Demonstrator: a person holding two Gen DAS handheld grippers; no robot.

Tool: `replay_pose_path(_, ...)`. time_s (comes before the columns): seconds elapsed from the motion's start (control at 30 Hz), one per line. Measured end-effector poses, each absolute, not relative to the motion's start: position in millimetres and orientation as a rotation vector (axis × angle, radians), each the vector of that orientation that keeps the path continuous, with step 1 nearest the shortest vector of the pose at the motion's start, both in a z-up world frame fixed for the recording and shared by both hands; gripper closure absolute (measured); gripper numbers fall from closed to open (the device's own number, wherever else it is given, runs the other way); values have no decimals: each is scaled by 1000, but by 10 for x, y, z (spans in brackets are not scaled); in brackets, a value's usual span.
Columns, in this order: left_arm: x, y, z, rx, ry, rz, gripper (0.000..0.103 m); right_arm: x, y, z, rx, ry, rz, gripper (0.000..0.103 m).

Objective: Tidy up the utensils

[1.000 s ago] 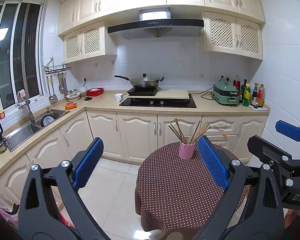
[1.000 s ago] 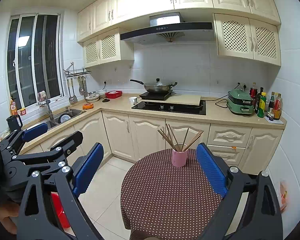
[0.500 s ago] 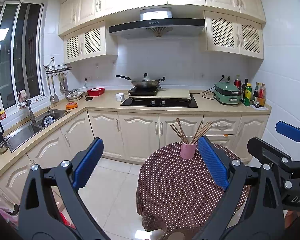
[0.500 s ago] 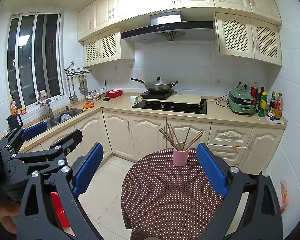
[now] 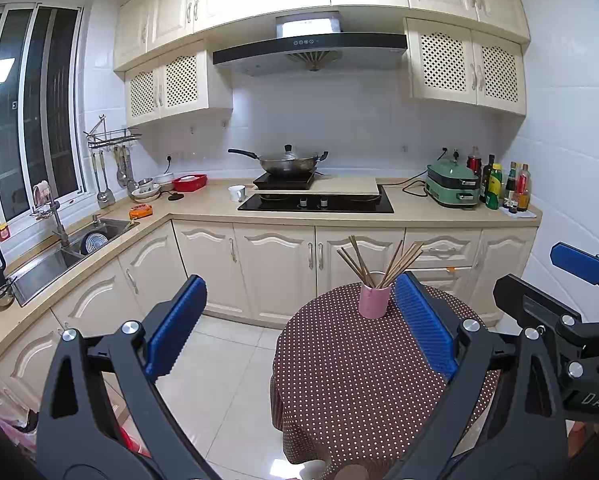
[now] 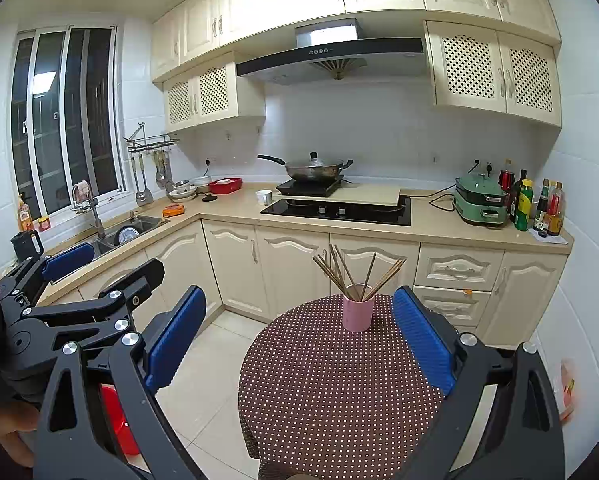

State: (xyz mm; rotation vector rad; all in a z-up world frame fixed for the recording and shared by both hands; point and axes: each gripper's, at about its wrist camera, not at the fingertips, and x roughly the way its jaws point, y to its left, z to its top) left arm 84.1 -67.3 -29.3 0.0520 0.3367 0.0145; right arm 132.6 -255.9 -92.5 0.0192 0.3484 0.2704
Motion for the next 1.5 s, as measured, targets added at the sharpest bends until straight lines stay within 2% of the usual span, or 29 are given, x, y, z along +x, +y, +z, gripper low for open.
replay_pose_path(1.5, 1368, -670, -450, 70, 374, 25, 9, 1778, -2437, -1062, 42, 403, 251, 12)
